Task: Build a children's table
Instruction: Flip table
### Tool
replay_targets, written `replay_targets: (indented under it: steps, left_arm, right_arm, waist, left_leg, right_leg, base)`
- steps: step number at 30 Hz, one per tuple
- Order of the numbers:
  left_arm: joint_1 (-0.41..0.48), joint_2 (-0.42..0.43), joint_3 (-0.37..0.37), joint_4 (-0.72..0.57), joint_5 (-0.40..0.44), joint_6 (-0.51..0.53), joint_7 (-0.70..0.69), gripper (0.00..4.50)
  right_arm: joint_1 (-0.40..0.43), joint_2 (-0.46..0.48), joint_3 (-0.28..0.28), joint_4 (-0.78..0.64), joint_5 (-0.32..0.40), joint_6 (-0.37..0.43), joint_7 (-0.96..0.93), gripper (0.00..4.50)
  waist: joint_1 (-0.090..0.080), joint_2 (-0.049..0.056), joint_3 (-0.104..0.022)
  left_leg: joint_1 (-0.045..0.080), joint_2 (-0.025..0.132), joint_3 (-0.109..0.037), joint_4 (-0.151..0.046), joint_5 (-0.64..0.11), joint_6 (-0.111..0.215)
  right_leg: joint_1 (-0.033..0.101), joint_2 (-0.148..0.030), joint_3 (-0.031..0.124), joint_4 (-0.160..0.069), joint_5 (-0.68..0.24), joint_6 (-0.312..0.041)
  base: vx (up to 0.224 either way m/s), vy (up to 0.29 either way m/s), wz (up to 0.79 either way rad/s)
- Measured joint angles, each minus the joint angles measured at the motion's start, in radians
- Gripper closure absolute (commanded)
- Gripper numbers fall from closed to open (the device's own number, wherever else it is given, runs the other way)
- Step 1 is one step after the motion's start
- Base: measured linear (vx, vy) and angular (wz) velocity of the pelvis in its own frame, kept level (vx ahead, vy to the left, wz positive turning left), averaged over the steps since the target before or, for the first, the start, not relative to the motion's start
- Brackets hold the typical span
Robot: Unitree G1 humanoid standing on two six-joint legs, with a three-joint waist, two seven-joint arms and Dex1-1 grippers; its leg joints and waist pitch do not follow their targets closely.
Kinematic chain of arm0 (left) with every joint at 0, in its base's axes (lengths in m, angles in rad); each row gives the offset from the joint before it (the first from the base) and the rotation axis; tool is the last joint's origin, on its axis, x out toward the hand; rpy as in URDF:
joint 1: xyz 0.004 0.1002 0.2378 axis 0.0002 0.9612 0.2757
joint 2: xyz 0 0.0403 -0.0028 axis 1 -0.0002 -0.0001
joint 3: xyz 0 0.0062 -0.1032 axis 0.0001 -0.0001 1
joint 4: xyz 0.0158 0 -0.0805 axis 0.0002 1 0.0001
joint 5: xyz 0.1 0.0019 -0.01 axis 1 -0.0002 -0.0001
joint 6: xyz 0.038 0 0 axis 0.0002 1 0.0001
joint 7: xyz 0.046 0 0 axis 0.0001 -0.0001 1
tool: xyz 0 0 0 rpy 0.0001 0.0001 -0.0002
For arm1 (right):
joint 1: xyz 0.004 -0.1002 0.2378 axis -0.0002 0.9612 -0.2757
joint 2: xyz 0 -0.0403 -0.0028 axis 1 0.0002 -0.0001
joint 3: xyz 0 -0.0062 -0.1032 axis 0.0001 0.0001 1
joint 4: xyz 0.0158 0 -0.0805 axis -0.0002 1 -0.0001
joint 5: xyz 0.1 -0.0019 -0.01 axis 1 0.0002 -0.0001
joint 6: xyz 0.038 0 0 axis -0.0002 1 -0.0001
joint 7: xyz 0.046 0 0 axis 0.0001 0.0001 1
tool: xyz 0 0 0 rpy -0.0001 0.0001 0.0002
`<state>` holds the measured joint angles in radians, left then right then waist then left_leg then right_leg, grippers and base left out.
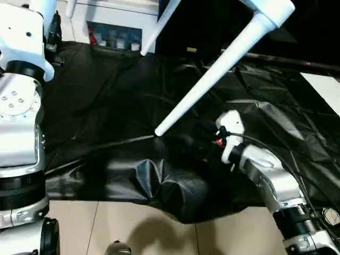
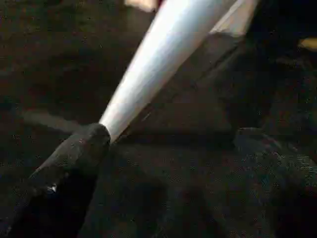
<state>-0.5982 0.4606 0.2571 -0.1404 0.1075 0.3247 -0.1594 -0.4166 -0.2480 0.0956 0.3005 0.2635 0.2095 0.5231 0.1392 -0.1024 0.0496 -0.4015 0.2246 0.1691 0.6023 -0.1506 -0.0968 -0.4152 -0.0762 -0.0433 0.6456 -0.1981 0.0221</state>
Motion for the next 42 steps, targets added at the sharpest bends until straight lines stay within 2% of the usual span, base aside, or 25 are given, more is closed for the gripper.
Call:
replay_targets:
  steps: [4, 8, 10, 15, 16, 20, 26, 37, 38, 42]
  left_arm:
    - [0.001, 0.003, -0.001, 0.000, 0.000, -0.005, -0.001, 2.62]
    - [0.002, 0.008, 0.000, 0.001, 0.000, -0.007, -0.003, 2.64]
    - [0.004, 0.011, 0.001, 0.004, 0.000, -0.009, -0.004, 2.64]
    - [0.006, 0.007, -0.007, 0.008, 0.003, -0.009, -0.003, 2.67]
    - [0.006, 0.007, -0.008, 0.008, 0.003, -0.010, -0.003, 2.67]
    - [0.009, 0.006, -0.007, 0.007, 0.003, -0.011, -0.003, 2.68]
    - [0.030, 0.007, -0.001, 0.006, 0.004, -0.025, 0.000, 2.71]
    - [0.065, -0.002, 0.005, 0.004, 0.003, -0.029, 0.002, 2.78]
    - [0.065, -0.002, 0.005, 0.004, 0.003, -0.031, 0.002, 2.78]
    - [0.074, -0.002, 0.007, 0.004, 0.003, -0.048, 0.004, 2.78]
  right_arm:
    - [-0.064, 0.052, -0.051, 0.031, 0.040, -0.026, -0.021, 0.00]
    - [-0.140, 0.124, -0.103, 0.104, 0.133, -0.064, 0.022, 0.00]
    - [-0.183, 0.138, -0.120, 0.180, 0.134, -0.093, 0.023, 0.00]
    - [-0.377, 0.164, -0.150, 0.432, 0.066, -0.185, -0.114, 0.00]
    - [-0.394, 0.171, -0.158, 0.459, 0.065, -0.195, -0.127, 0.18]
    - [-0.410, 0.190, -0.177, 0.539, 0.081, -0.219, -0.122, 0.41]
    - [-0.444, 0.199, -0.207, 0.649, 0.095, -0.249, -0.054, 1.13]
    - [-0.488, 0.205, -0.225, 0.772, 0.100, -0.254, 0.078, 1.93]
    - [-0.490, 0.205, -0.228, 0.783, 0.099, -0.256, 0.087, 2.14]
    - [-0.493, 0.205, -0.241, 0.802, 0.098, -0.260, 0.099, 2.43]
  waist:
    - [0.000, 0.000, 0.000]
    - [0.000, 0.000, 0.000]
    - [-0.001, 0.000, 0.000]
    - [0.003, 0.001, 0.000]
    - [0.004, 0.000, 0.000]
    - [0.004, 0.000, 0.000]
    - [0.001, 0.000, 0.000]
    - [0.004, 0.000, 0.000]
    - [0.004, 0.000, 0.000]
    - [0.003, 0.000, 0.000]
  left_leg:
    - [0.000, 0.000, 0.000, 0.000, 0.000, 0.000]
    - [0.000, 0.000, 0.000, 0.000, 0.000, 0.000]
    - [-0.001, 0.000, 0.000, 0.000, 0.000, 0.000]
    - [0.000, 0.000, 0.000, 0.000, 0.001, -0.001]
    - [-0.001, 0.000, 0.000, 0.000, 0.001, -0.001]
    - [-0.001, 0.000, 0.001, 0.000, 0.000, -0.001]
    - [-0.001, 0.000, 0.001, 0.000, 0.001, -0.001]
    - [-0.001, 0.001, 0.000, 0.000, 0.001, -0.001]
    - [-0.001, 0.000, 0.000, 0.000, 0.001, -0.001]
    - [-0.001, 0.001, 0.000, 0.000, 0.001, -0.001]
  right_leg:
    - [0.000, 0.000, 0.000, 0.000, 0.001, -0.001]
    - [0.000, 0.000, 0.000, 0.000, 0.002, -0.004]
    - [-0.001, 0.000, 0.000, 0.000, 0.003, -0.005]
    - [-0.001, 0.000, 0.000, 0.001, 0.003, -0.005]
    - [-0.001, 0.000, -0.001, 0.001, 0.003, -0.005]
    - [0.000, 0.000, 0.000, 0.000, 0.003, -0.005]
    - [-0.001, 0.000, 0.000, 0.001, 0.003, -0.006]
    - [0.000, 0.000, -0.001, 0.001, 0.003, -0.006]
    - [0.000, 0.000, -0.001, 0.000, 0.003, -0.006]
    - [-0.001, 0.000, -0.001, 0.000, 0.003, -0.006]
  base:
    - [0.000, 0.000, 0.00]
    - [0.000, 0.000, 0.00]
    - [0.000, 0.000, 0.00]
    - [0.000, 0.000, 0.00]
    - [0.000, 0.000, 0.00]
    - [0.000, 0.000, 0.00]
    - [0.000, 0.000, 0.00]
    - [0.000, 0.000, 0.00]
    - [0.000, 0.000, 0.00]
    - [0.000, 0.000, 0.00]
